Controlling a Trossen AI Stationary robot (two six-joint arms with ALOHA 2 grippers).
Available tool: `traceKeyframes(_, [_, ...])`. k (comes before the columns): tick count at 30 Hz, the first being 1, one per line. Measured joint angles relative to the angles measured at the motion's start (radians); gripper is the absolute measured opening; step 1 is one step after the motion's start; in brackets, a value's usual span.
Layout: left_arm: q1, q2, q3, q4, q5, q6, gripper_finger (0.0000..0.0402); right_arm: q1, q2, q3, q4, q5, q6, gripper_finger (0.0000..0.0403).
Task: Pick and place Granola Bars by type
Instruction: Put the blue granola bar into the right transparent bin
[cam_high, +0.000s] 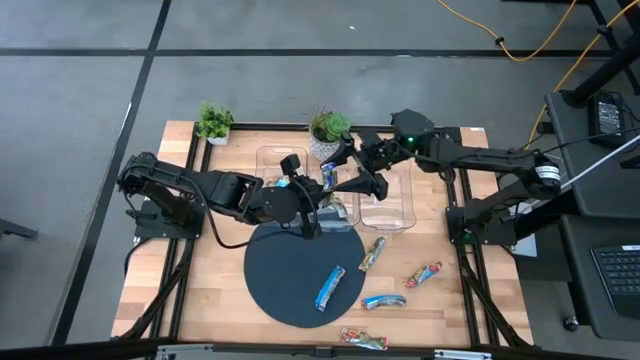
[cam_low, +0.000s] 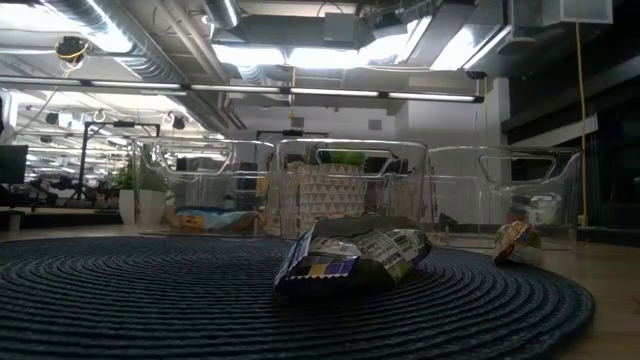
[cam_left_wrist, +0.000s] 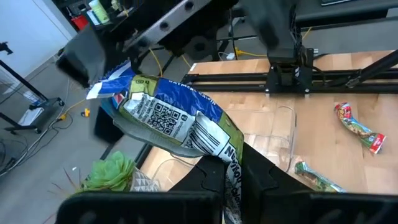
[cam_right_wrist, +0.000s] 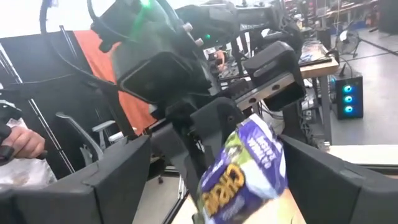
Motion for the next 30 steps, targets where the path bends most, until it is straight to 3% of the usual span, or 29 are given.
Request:
traceKeyframes(4, [0.000,0.000,0.000,0.000,0.002,0.000,0.0009,0.000,0.034,0.024,-0.001,-0.038,0.002,0.0339])
traceKeyframes(8, [0.000,0.000,0.000,-0.001,0.003,0.000,0.0009,0.000,0.041,0.034,0.001,-0.040,-0.001,0.0308])
traceKeyframes(22, [0.000,0.000,0.000,-0.003,-0.020,0.000,0.0014,0.000,0.039,0.034,0.002,-0.043,-0.012,0.0047])
traceKeyframes(30, [0.000,0.000,0.000,-0.007,-0.022,-0.036,0.0043,-0.002,0.036,0.034,0.015,-0.046,-0.029,0.0041])
